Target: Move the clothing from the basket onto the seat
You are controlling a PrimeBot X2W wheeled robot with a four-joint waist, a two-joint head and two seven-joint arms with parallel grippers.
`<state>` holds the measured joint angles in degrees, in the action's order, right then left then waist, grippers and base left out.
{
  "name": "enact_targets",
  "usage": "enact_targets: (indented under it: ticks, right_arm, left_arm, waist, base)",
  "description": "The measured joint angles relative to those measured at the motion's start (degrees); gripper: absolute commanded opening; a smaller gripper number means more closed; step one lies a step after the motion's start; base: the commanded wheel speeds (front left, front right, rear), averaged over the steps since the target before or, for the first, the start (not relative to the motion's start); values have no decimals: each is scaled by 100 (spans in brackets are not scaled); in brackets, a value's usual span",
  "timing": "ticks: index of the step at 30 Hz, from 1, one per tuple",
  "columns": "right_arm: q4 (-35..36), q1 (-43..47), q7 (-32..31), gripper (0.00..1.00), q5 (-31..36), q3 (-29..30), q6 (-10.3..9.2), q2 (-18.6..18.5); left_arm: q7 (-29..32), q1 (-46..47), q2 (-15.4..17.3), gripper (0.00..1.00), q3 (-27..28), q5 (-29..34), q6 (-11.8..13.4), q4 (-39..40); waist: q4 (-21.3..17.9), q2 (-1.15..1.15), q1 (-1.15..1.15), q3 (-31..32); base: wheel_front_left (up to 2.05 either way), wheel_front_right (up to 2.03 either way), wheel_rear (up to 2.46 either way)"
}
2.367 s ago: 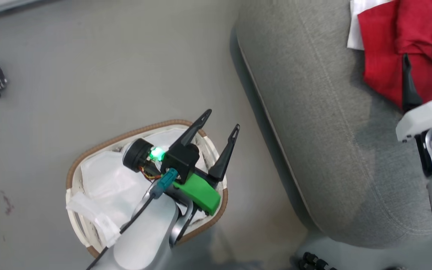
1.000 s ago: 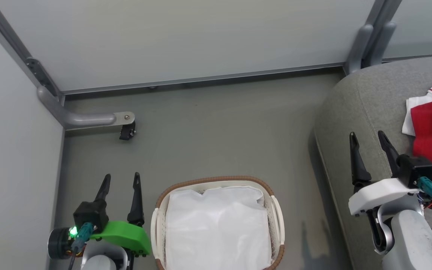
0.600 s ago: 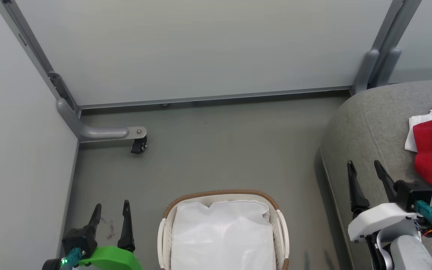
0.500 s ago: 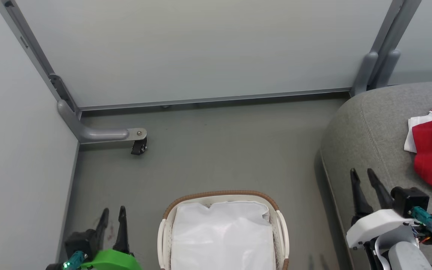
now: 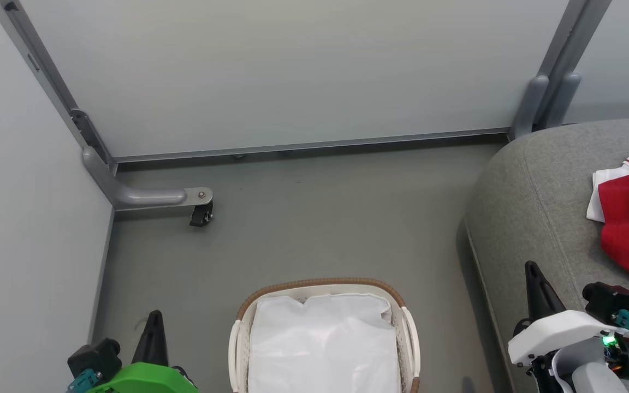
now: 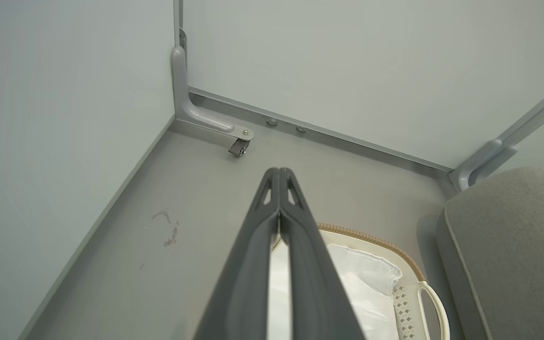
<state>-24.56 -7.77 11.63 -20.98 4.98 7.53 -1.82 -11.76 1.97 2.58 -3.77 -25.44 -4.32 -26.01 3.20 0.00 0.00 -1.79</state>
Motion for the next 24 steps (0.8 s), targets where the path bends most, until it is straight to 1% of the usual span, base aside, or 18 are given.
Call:
enact_targets:
  ticks: [14, 15, 24]
  right_arm:
    - [210, 15, -325, 0, -1356, 8, 0, -9]
    - [233, 18, -366, 0, -1533, 10, 0, -11]
    - [348, 33, -561, 0, -2291, 29, 0, -29]
  left_arm:
    - [338, 14, 0, 0, 186, -1266, -59, 227]
    - [371, 16, 0, 0, 204, -1426, -71, 259]
    - [581, 58, 0, 0, 326, -2136, -94, 380]
  waist:
    - [-39, 0, 0, 19]
    - [-44, 0, 0, 22]
    - [-70, 0, 0, 35]
  base:
    - [0, 0, 0]
    - [0, 0, 0]
    - [0, 0, 0]
